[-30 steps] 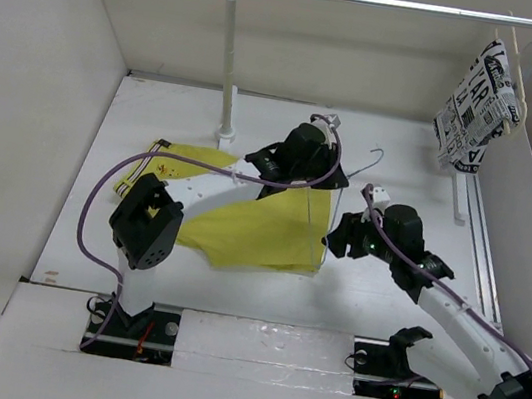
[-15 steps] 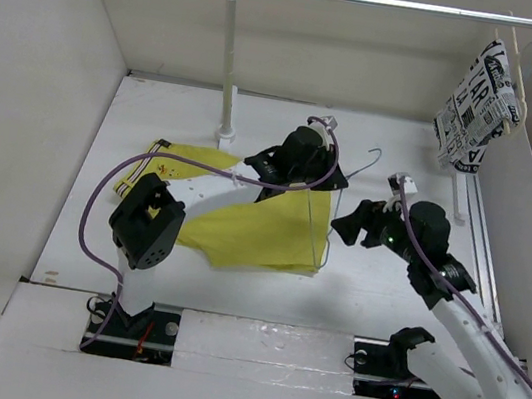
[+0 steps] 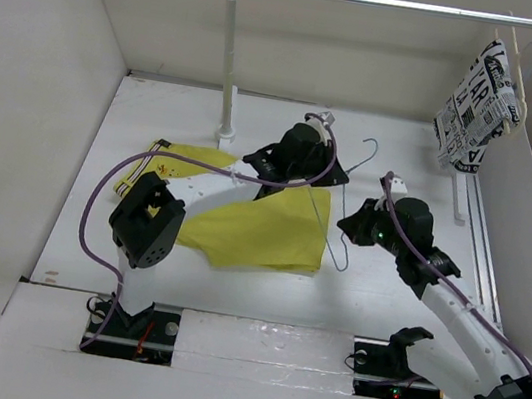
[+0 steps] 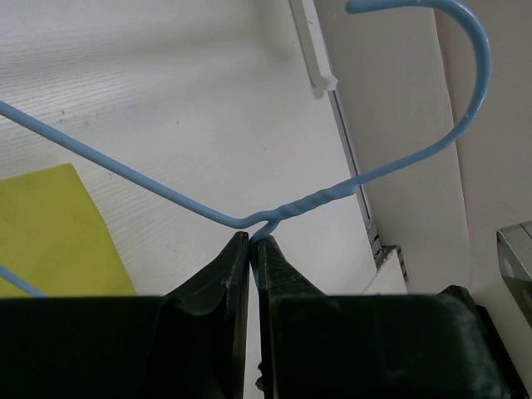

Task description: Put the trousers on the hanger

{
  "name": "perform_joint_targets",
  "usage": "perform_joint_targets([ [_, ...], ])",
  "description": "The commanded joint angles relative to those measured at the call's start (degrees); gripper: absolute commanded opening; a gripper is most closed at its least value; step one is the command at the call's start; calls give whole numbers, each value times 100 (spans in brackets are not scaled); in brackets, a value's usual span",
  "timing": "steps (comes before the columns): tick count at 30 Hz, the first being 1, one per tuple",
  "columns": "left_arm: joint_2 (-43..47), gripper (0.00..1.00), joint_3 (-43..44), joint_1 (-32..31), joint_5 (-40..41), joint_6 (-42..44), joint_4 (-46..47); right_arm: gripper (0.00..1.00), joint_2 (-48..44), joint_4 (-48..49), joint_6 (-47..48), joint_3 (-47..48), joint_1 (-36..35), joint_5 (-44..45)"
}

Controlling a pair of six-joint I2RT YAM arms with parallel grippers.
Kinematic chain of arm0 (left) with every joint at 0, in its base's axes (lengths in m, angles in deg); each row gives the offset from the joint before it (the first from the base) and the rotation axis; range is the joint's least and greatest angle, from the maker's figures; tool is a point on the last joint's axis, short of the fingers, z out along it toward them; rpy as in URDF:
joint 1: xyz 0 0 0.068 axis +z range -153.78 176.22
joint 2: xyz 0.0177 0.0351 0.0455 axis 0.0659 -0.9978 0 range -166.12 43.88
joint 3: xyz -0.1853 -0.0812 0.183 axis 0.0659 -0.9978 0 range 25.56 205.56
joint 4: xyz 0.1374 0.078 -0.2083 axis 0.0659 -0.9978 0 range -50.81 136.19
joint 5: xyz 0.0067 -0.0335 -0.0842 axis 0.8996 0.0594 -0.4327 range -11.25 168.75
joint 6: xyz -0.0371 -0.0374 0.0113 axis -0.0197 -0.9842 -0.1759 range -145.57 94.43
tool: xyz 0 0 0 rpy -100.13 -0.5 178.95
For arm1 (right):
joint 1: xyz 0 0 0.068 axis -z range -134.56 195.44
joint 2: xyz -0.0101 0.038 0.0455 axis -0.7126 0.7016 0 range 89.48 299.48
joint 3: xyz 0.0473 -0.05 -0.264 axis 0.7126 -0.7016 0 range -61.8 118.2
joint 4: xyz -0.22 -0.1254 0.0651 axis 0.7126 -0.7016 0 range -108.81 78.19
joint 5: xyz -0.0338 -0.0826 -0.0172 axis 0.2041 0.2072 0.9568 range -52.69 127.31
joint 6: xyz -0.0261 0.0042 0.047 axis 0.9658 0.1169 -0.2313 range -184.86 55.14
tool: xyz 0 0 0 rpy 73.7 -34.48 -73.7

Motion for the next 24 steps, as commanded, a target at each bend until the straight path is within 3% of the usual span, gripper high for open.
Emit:
perform_joint_targets([
  [1,64,0,264,-36,-194,-44,7,0,-52,539,276,210,-223,111],
  [2,29,1,412,-36,-186,51,-116,0,-35,406,364,298,-276,296],
  [4,-120,18,615,-36,-124,201,-617,0,53,-304,757,718,-356,735],
  [5,-182,31,834,-36,-124,306,-766,0,123,-550,917,869,-443,877],
  [8,-454,39,1168,-36,-89,369,-1321,0,475,-1439,1313,1369,-768,1728],
  [12,-726,40,1293,-36,-229,360,-1567,0,853,-2133,1437,1670,-1225,2520],
  [15,-876,34,1486,-36,-55,439,-1883,0,1177,-2519,1210,1801,-1708,3536],
  [24,-920,23,1469,-36,166,501,-2148,0,1837,-3391,980,2101,-2350,4727],
])
